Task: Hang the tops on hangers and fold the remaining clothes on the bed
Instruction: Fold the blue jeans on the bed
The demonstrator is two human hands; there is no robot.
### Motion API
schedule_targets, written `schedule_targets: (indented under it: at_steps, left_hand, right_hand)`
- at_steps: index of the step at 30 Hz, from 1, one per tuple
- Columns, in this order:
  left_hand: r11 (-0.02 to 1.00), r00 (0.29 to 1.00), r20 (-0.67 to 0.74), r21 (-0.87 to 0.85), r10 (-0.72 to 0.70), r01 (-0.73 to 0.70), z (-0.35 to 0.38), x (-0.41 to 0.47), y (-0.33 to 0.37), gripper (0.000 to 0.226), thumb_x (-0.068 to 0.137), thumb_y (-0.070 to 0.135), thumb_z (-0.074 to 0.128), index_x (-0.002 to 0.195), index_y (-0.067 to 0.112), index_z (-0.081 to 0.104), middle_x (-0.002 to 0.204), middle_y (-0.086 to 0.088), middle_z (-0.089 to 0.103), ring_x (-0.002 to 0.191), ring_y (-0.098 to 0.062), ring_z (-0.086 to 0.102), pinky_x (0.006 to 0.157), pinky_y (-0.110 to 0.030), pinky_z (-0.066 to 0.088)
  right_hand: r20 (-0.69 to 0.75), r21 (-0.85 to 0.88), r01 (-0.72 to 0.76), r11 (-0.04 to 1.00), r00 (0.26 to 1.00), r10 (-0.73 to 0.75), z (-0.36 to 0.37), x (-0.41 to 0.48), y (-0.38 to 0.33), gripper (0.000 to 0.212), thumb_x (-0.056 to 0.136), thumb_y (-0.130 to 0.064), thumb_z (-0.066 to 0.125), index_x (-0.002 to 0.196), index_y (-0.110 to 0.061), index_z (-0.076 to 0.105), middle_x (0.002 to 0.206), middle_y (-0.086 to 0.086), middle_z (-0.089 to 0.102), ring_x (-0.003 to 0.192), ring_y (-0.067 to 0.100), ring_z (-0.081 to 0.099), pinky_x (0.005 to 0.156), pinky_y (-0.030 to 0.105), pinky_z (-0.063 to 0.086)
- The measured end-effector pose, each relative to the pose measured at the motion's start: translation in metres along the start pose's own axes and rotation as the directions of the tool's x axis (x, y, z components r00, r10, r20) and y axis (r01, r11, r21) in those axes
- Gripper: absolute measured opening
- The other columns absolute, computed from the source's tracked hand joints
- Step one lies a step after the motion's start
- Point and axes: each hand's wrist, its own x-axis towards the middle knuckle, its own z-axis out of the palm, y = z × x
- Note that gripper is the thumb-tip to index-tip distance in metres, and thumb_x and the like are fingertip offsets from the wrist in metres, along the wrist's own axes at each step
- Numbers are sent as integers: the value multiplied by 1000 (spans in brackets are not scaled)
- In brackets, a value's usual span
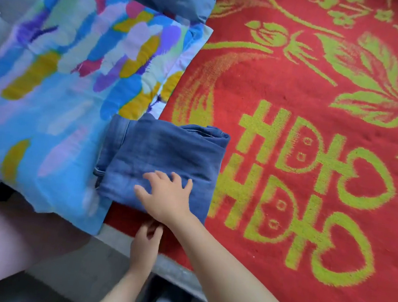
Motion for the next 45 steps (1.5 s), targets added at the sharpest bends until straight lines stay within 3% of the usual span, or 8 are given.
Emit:
schedule_targets:
  at_steps: [3, 6, 9, 12, 21, 26, 32, 45]
  left_hand:
    - [970, 968, -174, 197, 181, -146, -34, 11, -20, 23, 82, -3, 64, 104, -9, 60, 106, -28, 58, 103, -44, 55, 88, -44, 40]
    - [752, 664, -381, 472, 644, -459, -66, 24, -13, 31, 80, 11, 59, 107, -3, 52, 114, -30, 47, 106, -44, 43, 92, -47, 33]
    - [151, 351, 100, 770, 931, -620, -80, 50, -10, 65, 75, 21, 57, 135, 9, 34, 140, -24, 32, 130, -41, 29, 105, -49, 24]
    - [-184, 354, 480, 764, 803, -618, -78, 85, -16, 122, 52, 12, 80, 150, 21, 7, 156, -20, 0, 144, -35, -3, 105, -55, 29]
    - [-332, 264, 576, 723, 774, -606, -69, 143, 4, 120, 44, 22, 90, 143, 24, 23, 155, -19, -12, 144, -34, -6, 111, -56, 0]
    - [-444, 165, 632, 683, 757, -580, -72, 164, 26, 87, 58, 38, 75, 135, 26, 36, 135, -22, 50, 121, -37, 52, 94, -57, 41]
    - [-385, 74, 513, 723, 855, -574, -68, 161, 32, 40, 99, 8, 20, 126, 19, 47, 120, -24, 60, 107, -39, 61, 84, -55, 48]
    - [7, 422, 424, 698, 801, -716, -111, 12, 126, 87, 18, 17, 93, 102, 8, 71, 92, -15, 71, 79, -30, 70, 63, -41, 56]
  right_hand:
    - [-101, -154, -108, 982, 991, 93, 35, 1, 54, 58, 94, -47, 35, 144, -19, 32, 154, 10, 22, 143, 28, 17, 110, 55, 20]
    - [-161, -404, -24, 914, 986, -45, 57, -8, 89, 69, 75, -58, 42, 131, -19, 47, 137, 20, 48, 129, 36, 42, 84, 55, 49]
    - [-123, -546, 114, 830, 969, -215, 78, -9, 102, 94, 54, -59, 76, 130, -18, 41, 138, 21, 39, 127, 38, 33, 82, 59, 47]
    - [-152, -606, 123, 786, 952, -267, 95, -10, 95, 96, 51, -36, 85, 132, -18, 39, 139, 19, 33, 132, 39, 28, 85, 61, 45]
    - [-159, -654, 76, 753, 959, -235, 96, 17, 102, 114, 39, -24, 91, 137, -28, 33, 138, 16, 45, 128, 32, 33, 88, 65, 41]
    - [-154, -650, 121, 750, 946, -285, 79, 37, 104, 103, 42, -21, 88, 131, -29, 37, 126, 15, 59, 114, 31, 57, 74, 57, 51]
    - [-149, -678, 222, 701, 892, -427, 59, 38, 100, 85, 46, -17, 80, 121, -21, 41, 108, 16, 67, 91, 29, 66, 47, 27, 48]
    - [-34, -718, 393, 574, 805, -593, -97, -44, 48, 73, 49, 5, 75, 116, -17, 56, 90, 9, 63, 79, 28, 64, 30, 22, 35]
